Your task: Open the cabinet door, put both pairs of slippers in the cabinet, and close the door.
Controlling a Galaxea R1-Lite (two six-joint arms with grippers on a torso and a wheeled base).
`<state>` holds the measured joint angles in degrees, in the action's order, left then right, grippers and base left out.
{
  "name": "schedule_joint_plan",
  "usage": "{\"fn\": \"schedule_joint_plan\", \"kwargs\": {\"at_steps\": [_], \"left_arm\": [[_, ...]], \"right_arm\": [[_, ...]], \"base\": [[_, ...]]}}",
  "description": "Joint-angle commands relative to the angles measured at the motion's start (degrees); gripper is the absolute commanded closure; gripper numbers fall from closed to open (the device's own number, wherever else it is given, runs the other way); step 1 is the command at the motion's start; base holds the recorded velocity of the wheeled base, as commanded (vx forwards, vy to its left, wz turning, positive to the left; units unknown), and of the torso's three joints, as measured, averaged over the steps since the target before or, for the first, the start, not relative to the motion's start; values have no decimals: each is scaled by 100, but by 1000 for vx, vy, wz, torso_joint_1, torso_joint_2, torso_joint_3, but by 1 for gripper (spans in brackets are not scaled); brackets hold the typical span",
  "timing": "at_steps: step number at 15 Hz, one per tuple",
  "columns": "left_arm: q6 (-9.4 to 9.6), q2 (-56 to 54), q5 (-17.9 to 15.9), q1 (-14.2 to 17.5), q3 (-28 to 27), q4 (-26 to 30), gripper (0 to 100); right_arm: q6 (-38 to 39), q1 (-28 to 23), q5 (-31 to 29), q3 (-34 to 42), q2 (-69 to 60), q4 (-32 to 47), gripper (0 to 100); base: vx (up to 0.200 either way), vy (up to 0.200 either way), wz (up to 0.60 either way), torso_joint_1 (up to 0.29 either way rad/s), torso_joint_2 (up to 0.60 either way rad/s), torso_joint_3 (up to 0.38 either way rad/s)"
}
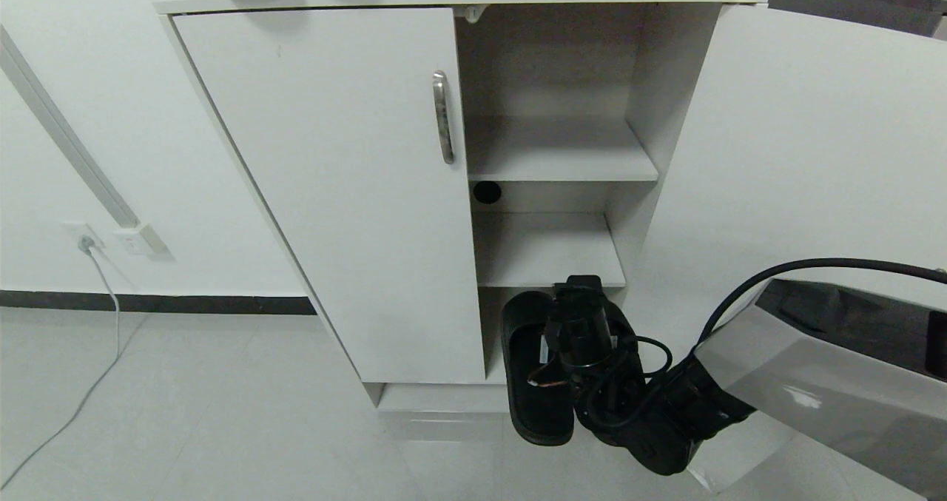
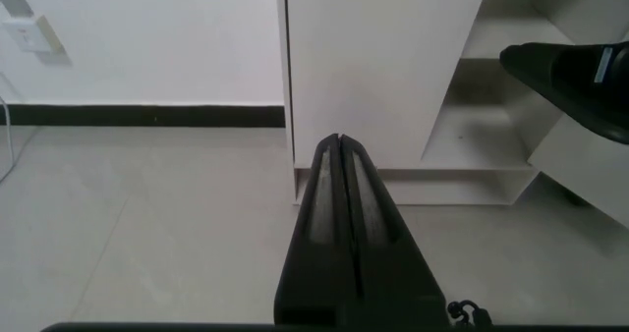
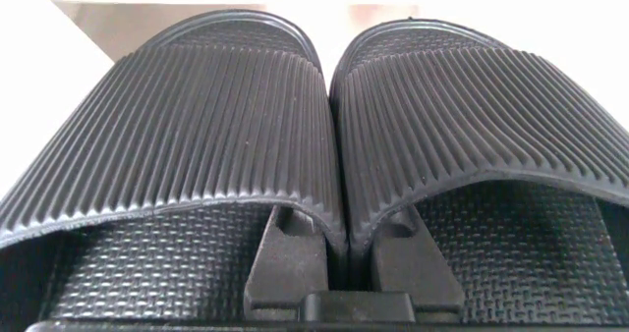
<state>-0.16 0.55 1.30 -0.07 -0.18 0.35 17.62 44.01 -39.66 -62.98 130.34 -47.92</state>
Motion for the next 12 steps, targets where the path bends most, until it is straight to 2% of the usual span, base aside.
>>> {"fn": "schedule_joint_plan", "kwargs": {"at_steps": [1, 3, 5, 12], "left_arm": [[7, -37, 1, -1, 9, 0, 100], [7, -46, 1, -1, 9, -18, 100], [7, -46, 1, -1, 9, -18, 100], [-2, -46, 1, -1, 9, -18, 100]], "right_arm": [[-276, 38, -7, 163, 53, -437, 100], [-962, 29, -51, 383, 264, -1685, 100], [-1217, 20, -86, 391, 422, -2239, 100], [-1234, -6, -77, 391, 378, -2309, 100]], "base": [[0, 0, 0, -2, -2, -198], [0, 0, 0, 0, 0, -202], [0, 0, 0, 2, 2, -120], [0, 0, 0, 0, 0, 0]]}}
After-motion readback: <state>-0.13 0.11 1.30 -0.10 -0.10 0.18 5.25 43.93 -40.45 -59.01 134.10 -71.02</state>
